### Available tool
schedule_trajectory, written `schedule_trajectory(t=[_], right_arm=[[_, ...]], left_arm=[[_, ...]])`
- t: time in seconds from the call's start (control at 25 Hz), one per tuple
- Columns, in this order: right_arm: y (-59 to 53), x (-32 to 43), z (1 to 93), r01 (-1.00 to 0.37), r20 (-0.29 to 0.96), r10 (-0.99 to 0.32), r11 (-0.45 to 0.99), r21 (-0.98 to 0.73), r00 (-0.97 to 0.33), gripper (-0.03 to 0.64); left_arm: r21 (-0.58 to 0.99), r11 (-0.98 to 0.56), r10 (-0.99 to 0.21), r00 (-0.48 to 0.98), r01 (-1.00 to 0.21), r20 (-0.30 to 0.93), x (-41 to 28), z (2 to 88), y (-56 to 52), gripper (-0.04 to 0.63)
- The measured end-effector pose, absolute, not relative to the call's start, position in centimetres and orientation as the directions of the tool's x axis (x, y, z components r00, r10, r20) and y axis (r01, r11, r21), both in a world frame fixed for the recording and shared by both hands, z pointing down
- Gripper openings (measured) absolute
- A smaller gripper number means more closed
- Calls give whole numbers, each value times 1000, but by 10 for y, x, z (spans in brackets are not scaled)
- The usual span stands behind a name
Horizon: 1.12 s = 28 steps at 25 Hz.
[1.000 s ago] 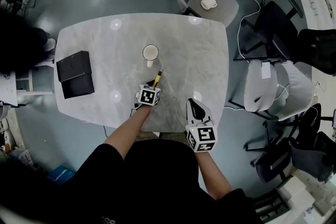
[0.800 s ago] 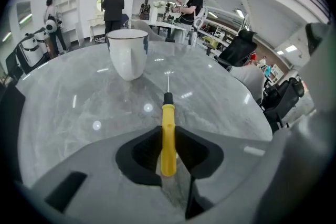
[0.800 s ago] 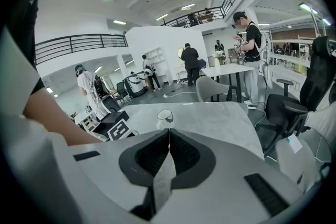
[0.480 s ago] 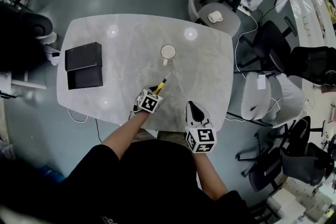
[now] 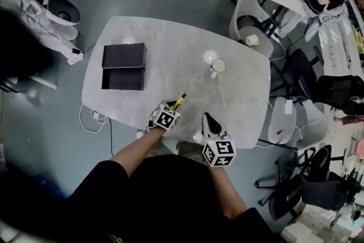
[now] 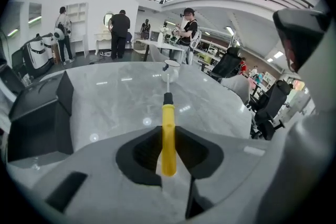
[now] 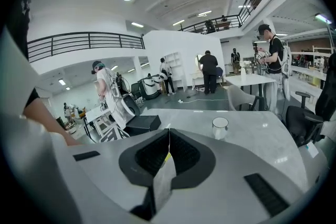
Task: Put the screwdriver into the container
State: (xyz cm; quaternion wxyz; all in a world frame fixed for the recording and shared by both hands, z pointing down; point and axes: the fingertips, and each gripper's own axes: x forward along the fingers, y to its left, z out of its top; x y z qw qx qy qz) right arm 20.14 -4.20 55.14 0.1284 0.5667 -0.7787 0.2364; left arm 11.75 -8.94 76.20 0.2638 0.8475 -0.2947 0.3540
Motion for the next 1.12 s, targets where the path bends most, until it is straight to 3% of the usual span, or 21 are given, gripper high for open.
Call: schedule_trajectory(t=[0.6,1.12], right_arm=[[-24,31,519,-947,432,-843,265,-184,-320,12],[-39,-35,524,-924,454,-805,342,-172,-382,12]], left_arm=[[261,-658,-374,607,-707,701,-79,728,-72,86],[208,-593,-482,550,-778,682,-167,725,-96,86]])
